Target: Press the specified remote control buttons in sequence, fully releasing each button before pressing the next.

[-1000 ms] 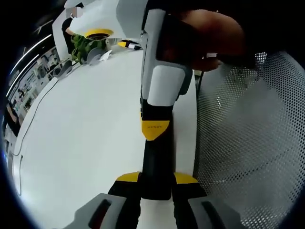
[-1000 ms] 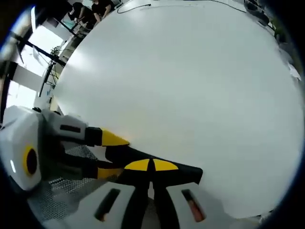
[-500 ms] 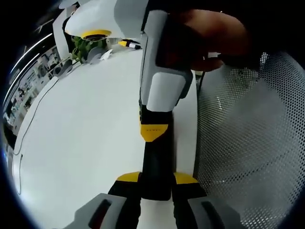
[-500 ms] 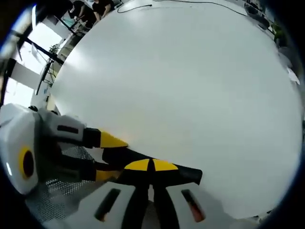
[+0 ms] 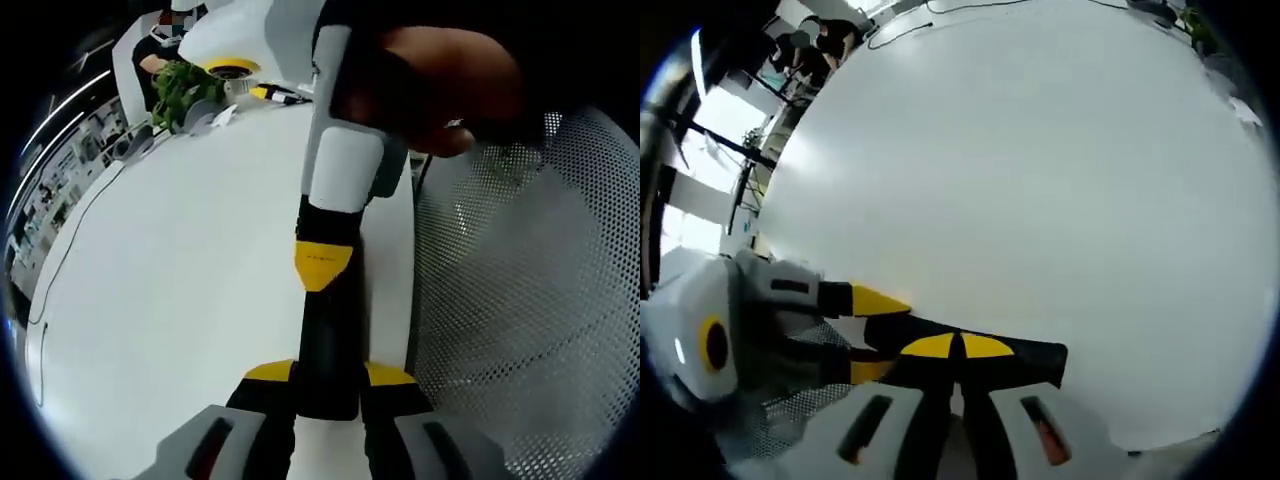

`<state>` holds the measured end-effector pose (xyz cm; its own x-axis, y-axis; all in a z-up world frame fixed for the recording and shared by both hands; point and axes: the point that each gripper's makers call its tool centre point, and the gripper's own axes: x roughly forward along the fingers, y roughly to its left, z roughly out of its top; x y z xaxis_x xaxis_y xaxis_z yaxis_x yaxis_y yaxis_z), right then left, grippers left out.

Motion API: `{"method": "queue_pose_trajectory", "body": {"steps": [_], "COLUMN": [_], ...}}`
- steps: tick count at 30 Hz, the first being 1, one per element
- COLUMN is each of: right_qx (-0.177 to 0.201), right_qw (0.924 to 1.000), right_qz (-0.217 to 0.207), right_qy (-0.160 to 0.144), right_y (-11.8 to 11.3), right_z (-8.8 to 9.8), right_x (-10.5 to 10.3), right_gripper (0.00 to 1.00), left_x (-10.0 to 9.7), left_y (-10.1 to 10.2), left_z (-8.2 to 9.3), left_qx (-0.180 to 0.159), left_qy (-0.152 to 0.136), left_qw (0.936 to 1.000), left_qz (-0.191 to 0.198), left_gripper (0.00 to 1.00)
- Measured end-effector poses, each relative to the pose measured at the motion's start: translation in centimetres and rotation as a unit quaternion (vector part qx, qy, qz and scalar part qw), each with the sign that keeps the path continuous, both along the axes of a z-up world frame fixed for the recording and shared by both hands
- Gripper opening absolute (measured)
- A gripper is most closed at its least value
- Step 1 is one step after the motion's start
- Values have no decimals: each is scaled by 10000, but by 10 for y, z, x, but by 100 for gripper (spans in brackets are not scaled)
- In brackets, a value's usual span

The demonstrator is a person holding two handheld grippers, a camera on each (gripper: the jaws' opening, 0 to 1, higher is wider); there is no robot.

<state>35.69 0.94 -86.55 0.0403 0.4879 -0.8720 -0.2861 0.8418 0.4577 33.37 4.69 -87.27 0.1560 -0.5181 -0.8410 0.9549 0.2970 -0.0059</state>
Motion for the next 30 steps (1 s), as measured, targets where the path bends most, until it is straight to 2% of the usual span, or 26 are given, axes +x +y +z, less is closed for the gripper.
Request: {"method": "queue_pose_trajectory", "body": {"steps": [1, 4, 9, 12, 19, 22, 30], "right_qx": [51, 74, 186, 51, -94, -184, -272], "right_qw": [9997, 9985, 9975, 9991, 9990, 9988, 9987], "right_qz": [-98, -225, -154, 37, 241, 379, 416], "right_qy": [201, 501, 660, 413, 372, 248, 84], "right_y": [-3, -8, -1, -1, 0, 0, 1], "right_z": [0, 1, -1, -1, -1, -1, -1], "right_x": [-3, -7, -11, -8, -13, -14, -14], "right_gripper": [0, 0, 0, 0, 0, 0, 0], "left_x": [0, 0, 0, 0, 0, 0, -1], "left_y": [0, 0, 0, 0, -1, 0, 0], "left_z": [0, 0, 0, 0, 0, 0, 1], "left_qx": [-2, -22, -28, -23, -14, -9, -23], "left_qy": [2, 1, 7, 8, 11, 15, 13], "left_qw": [10000, 10000, 10000, 10000, 10000, 10000, 10000], "left_qz": [4, 13, 25, 17, 6, -2, -10], "left_gripper": [24, 24, 25, 25, 25, 25, 25]}}
